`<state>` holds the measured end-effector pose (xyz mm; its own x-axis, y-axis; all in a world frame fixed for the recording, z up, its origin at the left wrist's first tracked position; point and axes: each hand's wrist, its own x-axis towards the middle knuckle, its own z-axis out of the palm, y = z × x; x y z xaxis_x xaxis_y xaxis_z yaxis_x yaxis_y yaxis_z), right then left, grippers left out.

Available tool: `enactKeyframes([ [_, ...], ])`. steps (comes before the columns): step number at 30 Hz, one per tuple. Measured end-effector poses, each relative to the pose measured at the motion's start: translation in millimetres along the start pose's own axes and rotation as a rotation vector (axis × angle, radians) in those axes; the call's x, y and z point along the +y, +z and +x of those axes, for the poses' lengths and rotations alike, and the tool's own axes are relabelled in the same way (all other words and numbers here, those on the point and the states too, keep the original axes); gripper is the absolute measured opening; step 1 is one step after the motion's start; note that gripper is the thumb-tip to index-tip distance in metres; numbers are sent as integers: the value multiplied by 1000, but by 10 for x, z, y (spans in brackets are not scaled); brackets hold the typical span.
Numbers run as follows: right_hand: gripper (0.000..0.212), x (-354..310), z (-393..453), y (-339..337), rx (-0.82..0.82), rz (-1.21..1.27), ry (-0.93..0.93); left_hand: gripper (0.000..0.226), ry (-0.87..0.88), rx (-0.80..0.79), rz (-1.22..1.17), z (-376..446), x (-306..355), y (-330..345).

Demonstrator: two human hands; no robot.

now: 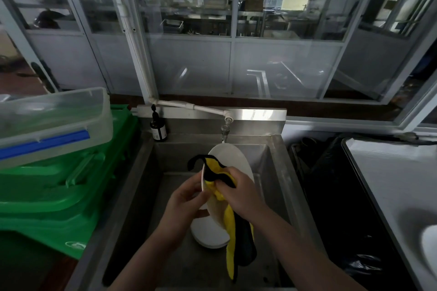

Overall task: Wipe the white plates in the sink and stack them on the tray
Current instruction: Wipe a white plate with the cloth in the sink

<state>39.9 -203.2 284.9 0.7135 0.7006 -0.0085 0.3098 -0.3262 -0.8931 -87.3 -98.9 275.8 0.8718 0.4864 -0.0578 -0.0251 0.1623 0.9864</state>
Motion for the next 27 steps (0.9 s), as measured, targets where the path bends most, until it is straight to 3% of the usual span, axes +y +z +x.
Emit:
enactKeyframes([
  [6,24,210,190,-180,108,-46,132,44,-1,13,5,9,-14,-35],
  [11,13,340,299,-265,178,2,224,45,3,9,19,7,-26,-49],
  [23,25,723,191,-226,230,183,511,46,2,26,46,-11,-31,-54],
  [27,25,712,166,-170,233,199,500,48,-7,-8,54,-14,-30,-23],
])
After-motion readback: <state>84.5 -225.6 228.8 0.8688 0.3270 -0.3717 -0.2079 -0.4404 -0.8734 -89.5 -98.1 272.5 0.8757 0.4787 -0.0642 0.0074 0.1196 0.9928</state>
